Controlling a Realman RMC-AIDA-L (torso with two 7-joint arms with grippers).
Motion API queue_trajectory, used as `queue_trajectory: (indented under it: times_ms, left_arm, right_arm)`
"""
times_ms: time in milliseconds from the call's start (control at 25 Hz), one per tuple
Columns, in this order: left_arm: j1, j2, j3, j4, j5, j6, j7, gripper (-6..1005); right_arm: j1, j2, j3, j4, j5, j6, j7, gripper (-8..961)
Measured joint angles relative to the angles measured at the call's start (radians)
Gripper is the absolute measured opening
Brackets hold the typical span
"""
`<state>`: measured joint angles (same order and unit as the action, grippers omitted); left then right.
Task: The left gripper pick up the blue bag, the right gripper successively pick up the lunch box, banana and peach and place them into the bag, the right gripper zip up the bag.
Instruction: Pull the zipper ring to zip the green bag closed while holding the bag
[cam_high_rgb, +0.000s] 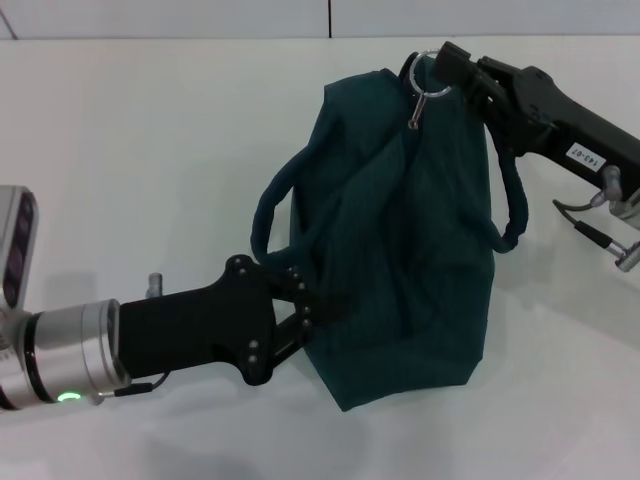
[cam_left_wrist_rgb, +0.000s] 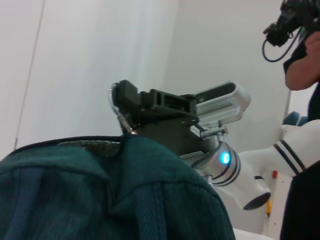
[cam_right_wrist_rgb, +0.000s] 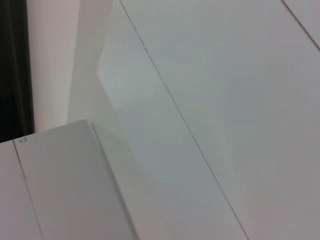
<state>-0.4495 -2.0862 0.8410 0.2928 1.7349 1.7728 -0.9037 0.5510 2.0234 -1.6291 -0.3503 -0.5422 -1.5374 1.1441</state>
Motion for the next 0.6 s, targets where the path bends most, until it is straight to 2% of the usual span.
queue_trajectory:
  times_ms: [600]
  left_arm:
    - [-0.011,-0.002,0.061,0.000,-0.005,0.041,0.062,107]
  right_arm:
    - [0.005,-0.001,0.000,0.001,0.007,0.050,0.002,6]
